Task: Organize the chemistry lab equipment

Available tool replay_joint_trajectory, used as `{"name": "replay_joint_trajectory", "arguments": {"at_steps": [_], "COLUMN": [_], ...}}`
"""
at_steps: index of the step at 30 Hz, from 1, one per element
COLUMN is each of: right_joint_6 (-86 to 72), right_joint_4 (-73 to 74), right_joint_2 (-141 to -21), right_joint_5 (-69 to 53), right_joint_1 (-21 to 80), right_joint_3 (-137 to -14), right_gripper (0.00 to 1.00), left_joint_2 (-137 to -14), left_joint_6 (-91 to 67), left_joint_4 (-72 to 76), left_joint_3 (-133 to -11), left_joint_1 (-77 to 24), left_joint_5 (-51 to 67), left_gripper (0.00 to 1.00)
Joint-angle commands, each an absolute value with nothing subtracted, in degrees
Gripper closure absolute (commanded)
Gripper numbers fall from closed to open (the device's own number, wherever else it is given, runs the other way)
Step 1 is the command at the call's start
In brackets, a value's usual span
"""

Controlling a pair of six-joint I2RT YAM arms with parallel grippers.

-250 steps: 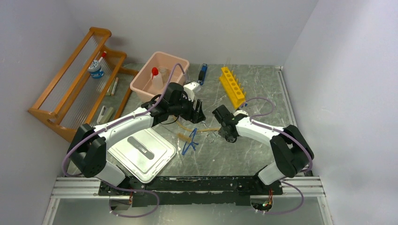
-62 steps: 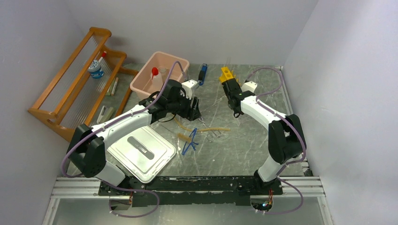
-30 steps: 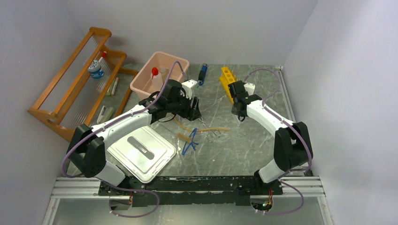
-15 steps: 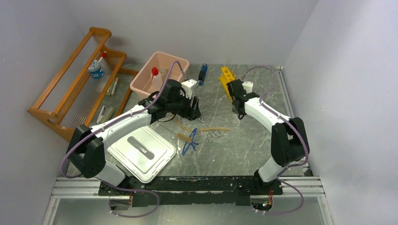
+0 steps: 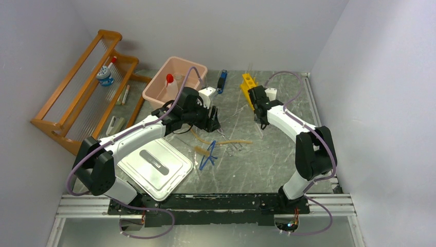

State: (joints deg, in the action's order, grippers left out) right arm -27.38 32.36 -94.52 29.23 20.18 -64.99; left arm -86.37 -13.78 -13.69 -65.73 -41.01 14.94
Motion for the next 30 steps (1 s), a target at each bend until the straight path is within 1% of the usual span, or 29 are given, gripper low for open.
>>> {"name": "replay_joint_trajectory", "arguments": {"at_steps": [1,6,10,14,17,20,23,30], "right_joint_6": [-27.34,-28.66,-29.83,-29.75,-28.06,-27.21,-26.68,-25.31], "right_joint_4": [31.51,33.34,34.82,34.47,32.48,31.43,30.27,26.86], "right_joint_2": [-95.04,-93.44,-89.67,-85.3,-83.9,-84.16,-85.2,-89.5], "right_joint_5": [30.38,30.01,28.22,25.71,23.06,20.71,19.58,20.3], "right_joint_1": [19.44,19.34,19.35,19.19,19.08,19.08,19.13,19.12], "right_joint_3": [-66.8,-67.01,-65.1,-61.66,-59.56,-58.82,-58.7,-59.7], "right_gripper": [0.87,0.86,0.79,0.69,0.66,0.66,0.68,0.78], "left_joint_2": [-84.81,-84.82,-84.86,-85.16,-85.57,-85.86,-85.8,-85.78], "left_joint_6": [-14.03,-14.02,-14.13,-14.15,-14.24,-14.24,-14.18,-14.13], "left_joint_4": [-12.48,-12.66,-12.5,-12.22,-12.13,-12.19,-12.32,-12.29], "left_joint_3": [-65.21,-65.3,-65.22,-65.12,-65.21,-65.42,-65.43,-65.53], "left_joint_1": [-40.87,-40.87,-40.87,-40.87,-40.87,-40.87,-40.87,-40.87], "left_joint_5": [14.09,13.93,13.89,14.22,14.72,15.1,15.0,15.03], "left_gripper": [0.34,0.34,0.34,0.34,0.34,0.34,0.34,0.34]}}
